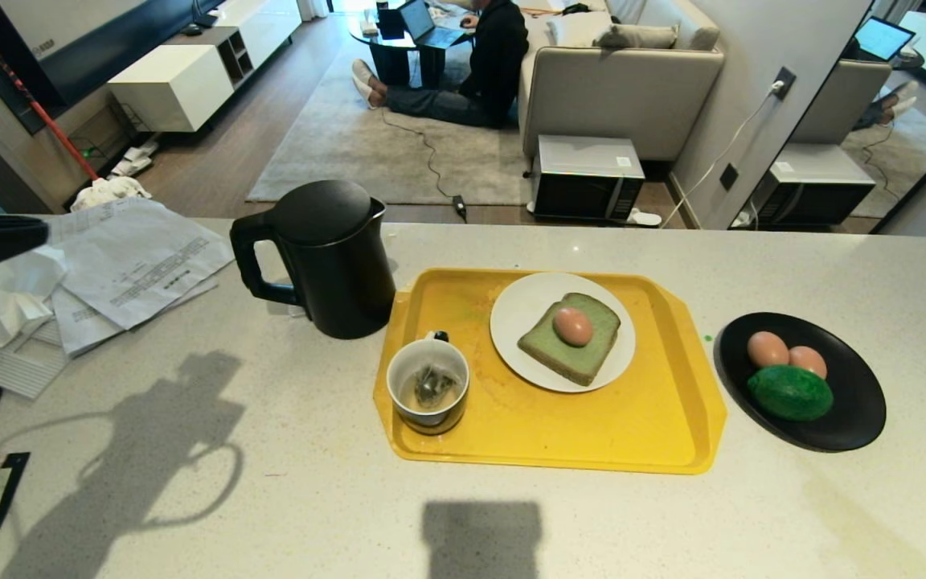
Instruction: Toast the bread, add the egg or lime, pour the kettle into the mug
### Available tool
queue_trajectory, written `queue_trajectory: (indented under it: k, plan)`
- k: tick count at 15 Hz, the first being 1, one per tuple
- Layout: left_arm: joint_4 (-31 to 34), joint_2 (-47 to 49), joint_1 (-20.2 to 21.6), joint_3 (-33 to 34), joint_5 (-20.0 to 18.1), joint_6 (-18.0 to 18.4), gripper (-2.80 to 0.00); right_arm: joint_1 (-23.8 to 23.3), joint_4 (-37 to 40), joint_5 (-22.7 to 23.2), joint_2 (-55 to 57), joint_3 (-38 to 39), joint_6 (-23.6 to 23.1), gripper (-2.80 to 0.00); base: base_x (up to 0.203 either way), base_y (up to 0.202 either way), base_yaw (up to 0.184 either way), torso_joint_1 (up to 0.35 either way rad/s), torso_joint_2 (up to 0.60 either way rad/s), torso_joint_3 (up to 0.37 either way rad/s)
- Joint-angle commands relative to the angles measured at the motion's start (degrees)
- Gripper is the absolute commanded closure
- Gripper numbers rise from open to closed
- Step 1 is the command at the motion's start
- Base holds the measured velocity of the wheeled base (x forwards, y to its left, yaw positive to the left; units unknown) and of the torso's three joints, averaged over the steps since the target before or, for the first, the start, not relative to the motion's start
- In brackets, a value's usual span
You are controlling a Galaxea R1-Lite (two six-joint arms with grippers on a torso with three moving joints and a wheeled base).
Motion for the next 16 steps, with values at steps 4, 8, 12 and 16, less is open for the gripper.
queue_trajectory:
  k: [4, 8, 12, 16]
  plan:
    - [-16.9, -22.2, 7.4, 14.7, 0.1, 9.1, 0.00, 0.0, 0.0, 0.0, 0.0, 0.1, -0.1, 0.00, 0.000, 0.000, 0.000, 0.000, 0.00, 0.000]
    - [-17.7, -36.4, 9.5, 27.3, 0.1, 12.8, 0.00, 0.0, 0.0, 0.0, 0.0, 0.1, -0.1, 0.00, 0.000, 0.000, 0.000, 0.000, 0.00, 0.000]
    - [-18.0, -42.6, 10.9, 35.8, 0.1, 13.4, 0.00, 0.0, 0.0, 0.0, 0.0, 0.1, -0.1, 0.00, 0.000, 0.000, 0.000, 0.000, 0.00, 0.000]
    - [-18.1, -44.6, 14.6, 37.7, -0.6, 13.3, 0.00, 0.0, 0.0, 0.0, 0.0, 0.1, -0.1, 0.00, 0.000, 0.000, 0.000, 0.000, 0.00, 0.000]
